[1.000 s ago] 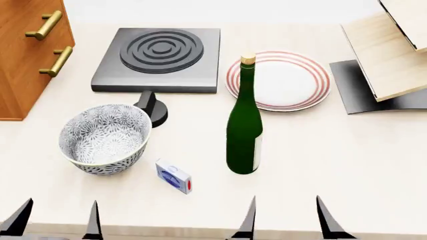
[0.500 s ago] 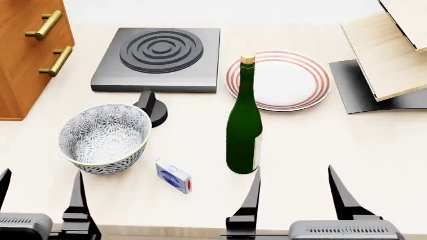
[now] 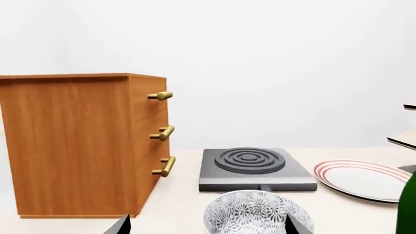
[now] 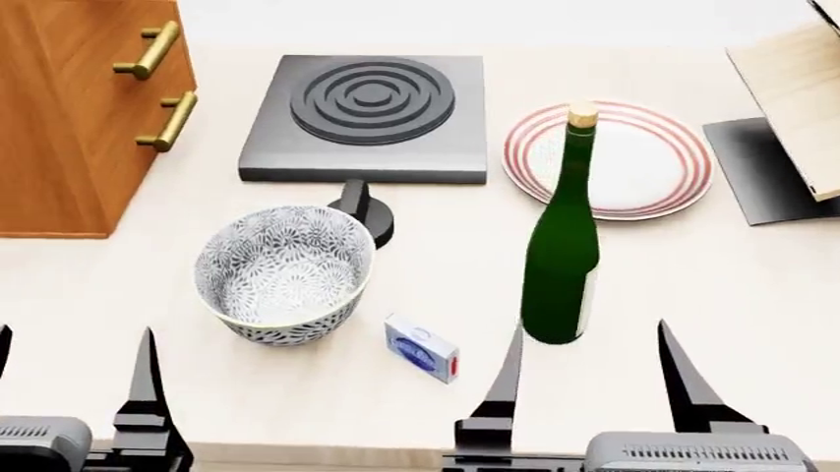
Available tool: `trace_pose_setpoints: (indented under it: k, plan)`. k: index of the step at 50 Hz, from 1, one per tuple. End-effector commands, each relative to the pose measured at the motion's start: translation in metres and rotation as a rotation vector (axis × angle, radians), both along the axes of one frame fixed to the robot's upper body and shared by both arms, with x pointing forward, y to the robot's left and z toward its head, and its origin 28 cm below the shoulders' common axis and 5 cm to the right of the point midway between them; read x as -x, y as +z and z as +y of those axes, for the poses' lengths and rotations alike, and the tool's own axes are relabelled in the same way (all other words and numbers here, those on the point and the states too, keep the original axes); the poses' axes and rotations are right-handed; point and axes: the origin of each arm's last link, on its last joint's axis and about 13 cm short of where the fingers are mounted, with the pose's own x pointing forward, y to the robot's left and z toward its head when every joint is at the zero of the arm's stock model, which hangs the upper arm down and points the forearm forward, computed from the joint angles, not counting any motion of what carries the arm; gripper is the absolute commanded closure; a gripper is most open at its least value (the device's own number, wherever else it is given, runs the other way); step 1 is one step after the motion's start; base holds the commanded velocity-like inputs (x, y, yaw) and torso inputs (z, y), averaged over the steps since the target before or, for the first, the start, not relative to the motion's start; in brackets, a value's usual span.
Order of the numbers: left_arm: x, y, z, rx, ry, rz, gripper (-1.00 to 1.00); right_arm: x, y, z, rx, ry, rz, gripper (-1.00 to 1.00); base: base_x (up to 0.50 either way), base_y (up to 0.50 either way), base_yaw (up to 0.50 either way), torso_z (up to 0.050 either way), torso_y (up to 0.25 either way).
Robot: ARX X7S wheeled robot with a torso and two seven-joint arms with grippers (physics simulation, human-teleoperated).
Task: Put the bowl on the top of the cabinet.
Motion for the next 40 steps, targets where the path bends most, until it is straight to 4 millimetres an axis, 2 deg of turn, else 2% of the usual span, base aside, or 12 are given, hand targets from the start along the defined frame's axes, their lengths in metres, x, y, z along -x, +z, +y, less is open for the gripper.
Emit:
trace_pose_setpoints:
  k: [1, 17, 27, 40]
  plan:
    - [0.0019, 0.0028, 0.0007, -0.003, 0.001, -0.005, -1.0, -0.0007, 0.0004, 0.0014, 0.003, -0.003, 0.002, -1.0, 0.0, 0.5, 0.0, 0.0, 0.0]
    - [0.0026, 0.0031, 0.0008, 0.001, 0.005, -0.004, -1.0, -0.0005, 0.001, 0.0008, -0.003, 0.003, 0.005, -1.0, 0.0, 0.5, 0.0, 0.0, 0.0]
    - [0.0017, 0.0018, 0.0014, -0.001, 0.008, -0.002, -1.0, -0.0028, -0.0011, 0.0013, -0.002, -0.002, 0.01, -1.0, 0.0, 0.06, 0.0, 0.0, 0.0]
    - [0.0014, -0.0001, 0.0017, -0.008, 0.015, -0.007, -1.0, -0.0039, -0.0024, 0.002, 0.007, -0.005, 0.012, -1.0, 0.0, 0.49, 0.0, 0.0, 0.0]
